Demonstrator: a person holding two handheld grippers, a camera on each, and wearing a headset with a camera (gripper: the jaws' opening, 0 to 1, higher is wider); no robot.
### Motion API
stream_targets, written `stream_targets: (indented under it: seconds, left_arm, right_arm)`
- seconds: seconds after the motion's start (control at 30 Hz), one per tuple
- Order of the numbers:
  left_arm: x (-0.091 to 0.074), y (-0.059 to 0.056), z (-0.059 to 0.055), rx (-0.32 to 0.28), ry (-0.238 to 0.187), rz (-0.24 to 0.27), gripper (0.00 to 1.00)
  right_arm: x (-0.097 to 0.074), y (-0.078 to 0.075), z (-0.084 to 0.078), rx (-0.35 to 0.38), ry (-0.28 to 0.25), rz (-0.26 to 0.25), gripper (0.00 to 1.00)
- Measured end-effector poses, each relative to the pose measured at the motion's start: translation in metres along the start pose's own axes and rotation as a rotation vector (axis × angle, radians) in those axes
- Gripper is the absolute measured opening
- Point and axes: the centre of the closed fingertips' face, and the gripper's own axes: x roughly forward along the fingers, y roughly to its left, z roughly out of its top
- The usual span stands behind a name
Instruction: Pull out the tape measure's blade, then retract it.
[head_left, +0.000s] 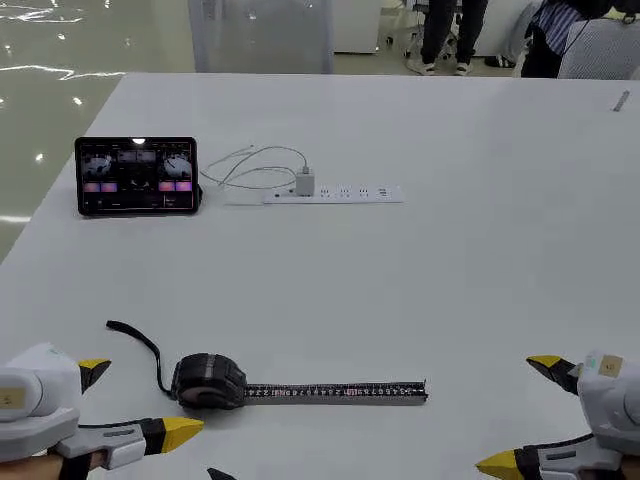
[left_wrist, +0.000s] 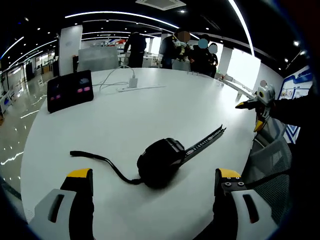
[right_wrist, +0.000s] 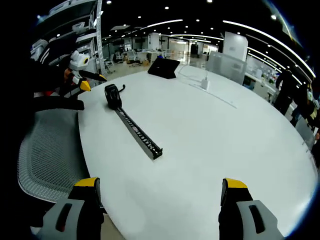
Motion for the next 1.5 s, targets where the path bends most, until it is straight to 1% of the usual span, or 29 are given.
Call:
stream_targets:
  seconds: [0.07, 0.13, 0.33, 0.4, 0.47, 0.57, 0.7, 0.83, 0.9, 0.97, 1.03, 1.1, 1.13, 1.23, 1.27, 1.4, 1.5]
  left_arm:
    - [0.004, -0.003, 0.001, -0.005, -0.003, 0.002, 0.99]
    - [0.008, -0.002, 0.001, -0.006, -0.001, 0.025, 0.99]
    - [0.015, -0.011, 0.007, -0.025, -0.014, 0.028, 0.99]
    - [0.017, -0.012, 0.009, -0.025, -0.015, 0.039, 0.99]
    - [0.020, -0.012, 0.013, -0.029, -0.027, 0.047, 0.99]
    - [0.024, -0.015, 0.013, -0.044, -0.023, 0.058, 0.99]
    - [0.028, -0.017, 0.015, -0.038, -0.024, 0.079, 0.99]
    - [0.034, -0.019, 0.014, -0.034, -0.022, 0.081, 0.99]
    - [0.036, -0.019, 0.014, -0.033, -0.030, 0.094, 0.99]
    - [0.037, -0.021, 0.016, -0.037, -0.034, 0.088, 0.99]
    - [0.037, -0.023, 0.018, -0.044, -0.050, 0.089, 0.99]
    - [0.038, -0.021, 0.017, -0.050, -0.047, 0.104, 0.99]
    - [0.037, -0.017, 0.016, -0.053, -0.044, 0.131, 0.99]
    - [0.038, -0.016, 0.019, -0.068, -0.061, 0.141, 0.99]
    - [0.038, -0.015, 0.019, -0.081, -0.065, 0.156, 0.99]
    - [0.038, -0.014, 0.016, -0.113, -0.069, 0.170, 0.99]
    - [0.040, -0.014, 0.013, -0.116, -0.070, 0.181, 0.99]
  right_arm:
    - [0.000, -0.002, 0.002, -0.013, 0.010, 0.010, 0.99]
    - [0.001, -0.004, 0.005, -0.024, 0.022, 0.024, 0.99]
    - [0.005, -0.009, 0.014, -0.068, 0.038, 0.050, 0.99]
    - [0.007, -0.011, 0.016, -0.083, 0.046, 0.060, 0.99]
    - [0.009, -0.012, 0.019, -0.095, 0.051, 0.071, 0.99]
    - [0.012, -0.014, 0.021, -0.116, 0.062, 0.079, 0.99]
    - [0.016, -0.018, 0.024, -0.150, 0.082, 0.080, 0.99]
    - [0.022, -0.020, 0.024, -0.160, 0.099, 0.096, 0.99]
    - [0.025, -0.019, 0.022, -0.167, 0.113, 0.108, 0.99]
    - [0.028, -0.019, 0.023, -0.176, 0.120, 0.115, 0.99]
    - [0.030, -0.018, 0.027, -0.182, 0.123, 0.122, 0.99]
    - [0.032, -0.017, 0.031, -0.194, 0.122, 0.132, 0.99]
    - [0.034, -0.016, 0.033, -0.201, 0.122, 0.138, 0.99]
    - [0.039, -0.012, 0.035, -0.229, 0.137, 0.158, 0.99]
    - [0.041, -0.012, 0.036, -0.237, 0.139, 0.161, 0.99]
    - [0.046, -0.012, 0.040, -0.252, 0.147, 0.173, 0.99]
    - [0.051, -0.012, 0.041, -0.260, 0.156, 0.186, 0.99]
